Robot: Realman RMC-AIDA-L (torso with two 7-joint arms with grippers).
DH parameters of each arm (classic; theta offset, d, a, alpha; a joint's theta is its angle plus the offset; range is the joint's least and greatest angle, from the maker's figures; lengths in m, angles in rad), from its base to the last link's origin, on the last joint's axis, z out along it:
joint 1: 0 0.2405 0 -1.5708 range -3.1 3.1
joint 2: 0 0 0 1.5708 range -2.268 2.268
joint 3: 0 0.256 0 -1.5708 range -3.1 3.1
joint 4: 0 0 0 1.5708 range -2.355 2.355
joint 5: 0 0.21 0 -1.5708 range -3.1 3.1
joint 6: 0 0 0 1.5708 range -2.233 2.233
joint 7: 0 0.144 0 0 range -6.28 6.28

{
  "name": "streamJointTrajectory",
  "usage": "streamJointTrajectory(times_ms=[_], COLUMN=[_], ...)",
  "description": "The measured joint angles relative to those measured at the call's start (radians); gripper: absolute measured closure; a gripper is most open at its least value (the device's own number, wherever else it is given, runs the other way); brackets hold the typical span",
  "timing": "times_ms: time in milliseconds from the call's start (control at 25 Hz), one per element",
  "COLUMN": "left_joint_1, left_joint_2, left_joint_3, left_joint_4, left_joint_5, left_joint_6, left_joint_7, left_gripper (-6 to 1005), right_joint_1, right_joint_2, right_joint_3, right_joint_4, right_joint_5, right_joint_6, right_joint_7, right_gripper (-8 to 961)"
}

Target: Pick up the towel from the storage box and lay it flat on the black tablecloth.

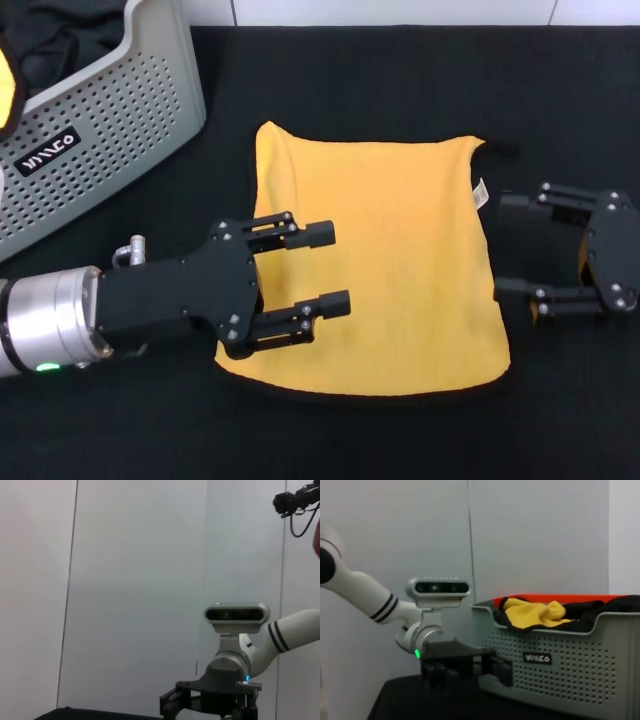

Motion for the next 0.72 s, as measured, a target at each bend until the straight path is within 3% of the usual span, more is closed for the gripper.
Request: streamJointTrajectory(times_ms=[720], left_joint_1=[-0.010], left_joint_2=[-0.002], left_joint_3=[-0.006], left_joint_4=[0.000], left_joint_5=[0.010], left_joint_6=[-0.002], left_joint_7=[-0.007], left_gripper=[360], right_joint_1=[0.020], right_joint_2=[0.022], right_joint_3=[0.002], right_joint_4=[0.000], right_joint_5=[-0.055], right_joint_6=[0.003], right_joint_7=[-0.015], right_gripper=[156])
